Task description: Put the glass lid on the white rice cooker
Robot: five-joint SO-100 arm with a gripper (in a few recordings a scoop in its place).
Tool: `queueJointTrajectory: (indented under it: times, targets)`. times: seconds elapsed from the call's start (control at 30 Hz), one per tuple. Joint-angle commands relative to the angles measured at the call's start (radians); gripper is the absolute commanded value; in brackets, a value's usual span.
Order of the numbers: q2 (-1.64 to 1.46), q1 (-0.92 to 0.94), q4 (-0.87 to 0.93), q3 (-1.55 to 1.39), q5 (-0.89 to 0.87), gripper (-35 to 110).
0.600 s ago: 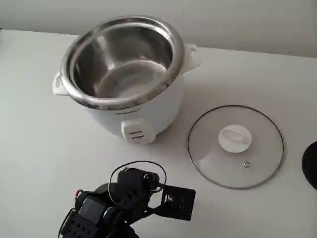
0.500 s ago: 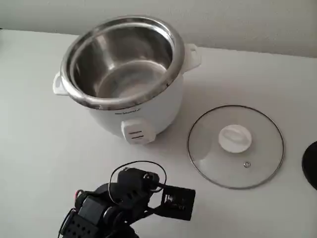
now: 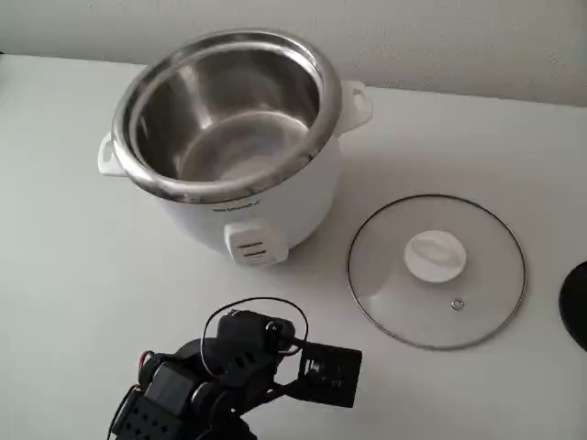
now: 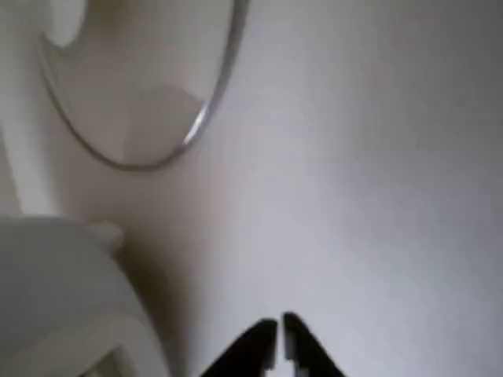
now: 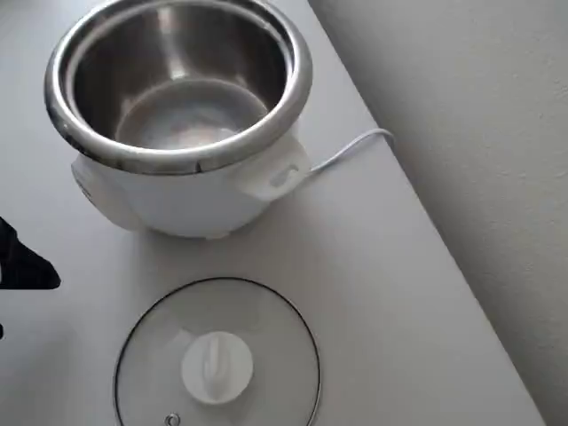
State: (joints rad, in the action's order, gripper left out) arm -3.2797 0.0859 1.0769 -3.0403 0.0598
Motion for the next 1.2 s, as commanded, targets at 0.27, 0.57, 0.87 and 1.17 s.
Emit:
queueJointTrajectory:
  times: [0.27,0.57,0.87,1.17]
  targets:
    - [-0.009,-0.012,-0.023,0.011,0.017,0]
    - [-0.009,-0.012,-0.023,0.011,0.017,0]
    - [-0.009,-0.003,-0.023,0.011,0.008,0]
    - [-0.009,0.011,-0.138,-0.023,0.018,1]
